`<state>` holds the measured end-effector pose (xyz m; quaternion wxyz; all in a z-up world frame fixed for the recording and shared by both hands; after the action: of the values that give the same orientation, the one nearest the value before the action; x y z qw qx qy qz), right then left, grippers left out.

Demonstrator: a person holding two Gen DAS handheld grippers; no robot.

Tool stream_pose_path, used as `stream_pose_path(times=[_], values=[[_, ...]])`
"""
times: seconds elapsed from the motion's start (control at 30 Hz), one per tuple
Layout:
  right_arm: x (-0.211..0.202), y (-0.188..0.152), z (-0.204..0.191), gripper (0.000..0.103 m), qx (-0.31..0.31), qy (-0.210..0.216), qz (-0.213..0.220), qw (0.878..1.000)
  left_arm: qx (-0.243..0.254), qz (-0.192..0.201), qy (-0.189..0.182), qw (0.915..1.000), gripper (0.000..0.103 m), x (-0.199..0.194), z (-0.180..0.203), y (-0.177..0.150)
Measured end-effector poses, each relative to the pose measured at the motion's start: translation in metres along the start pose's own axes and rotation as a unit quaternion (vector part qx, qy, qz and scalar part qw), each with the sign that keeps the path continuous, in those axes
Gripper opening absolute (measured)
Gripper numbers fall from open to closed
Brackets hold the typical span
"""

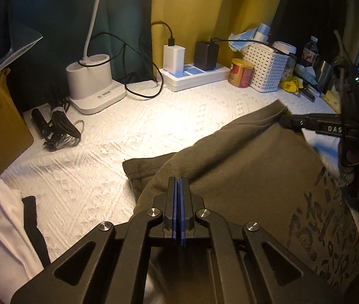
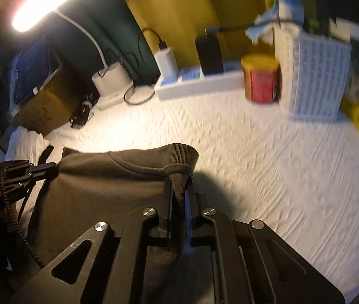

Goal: Fold small clothes
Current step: 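Grasp the folded shirt edge with both tools, then open both tools and release the shirt edge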

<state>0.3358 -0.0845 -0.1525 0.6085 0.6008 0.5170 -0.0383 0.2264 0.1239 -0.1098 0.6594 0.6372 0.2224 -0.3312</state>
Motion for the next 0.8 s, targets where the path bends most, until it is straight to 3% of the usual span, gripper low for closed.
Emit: stream_pose_path(times=[0.13,0.63,0.67,0.7,0.73,0.77,0.8], values=[[0.015,-0.004,0.005,0.009,-0.003,-0.012,-0.02,1.0,-0.003,-0.024,0.002,0.9997,0.0,0.019,-0.003,-0.009],[0.017,-0.011,0.006,0.011,-0.022,-0.06,-0.035,0.997,-0.051,-0.028,0.026,0.998,0.007,0.007,-0.017,-0.012],[0.015,-0.012,0.006,0.011,-0.023,-0.063,-0.034,0.997,-0.054,-0.027,0.03,0.9977,0.012,0.004,-0.018,-0.013],[0.014,-0.012,0.006,0.012,-0.024,-0.066,-0.033,0.997,-0.058,-0.024,0.03,0.9976,0.029,0.001,-0.018,-0.014],[0.01,-0.013,0.006,0.017,-0.025,-0.071,-0.031,0.997,-0.063,-0.021,0.028,0.9974,0.045,-0.001,-0.018,-0.014],[0.008,-0.013,0.006,0.025,-0.027,-0.074,-0.03,0.996,-0.069,-0.016,0.03,0.997,0.067,-0.005,-0.018,-0.014],[0.006,-0.014,0.006,0.029,-0.028,-0.078,-0.028,0.996,-0.075,-0.009,0.031,0.9967,0.074,-0.009,-0.018,-0.014]])
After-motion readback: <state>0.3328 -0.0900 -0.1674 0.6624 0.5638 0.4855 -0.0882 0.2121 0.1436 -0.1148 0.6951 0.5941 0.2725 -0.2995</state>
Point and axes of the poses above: each gripper's, at about its wrist camera, not at the fingertips, and x roughly the way its jaws point, z to its right, y to its top, the point moved 4 cm from there along x, roughly the way its jaws point, and after that the axes turned 3 degrees about z, right-handed, at the moved point
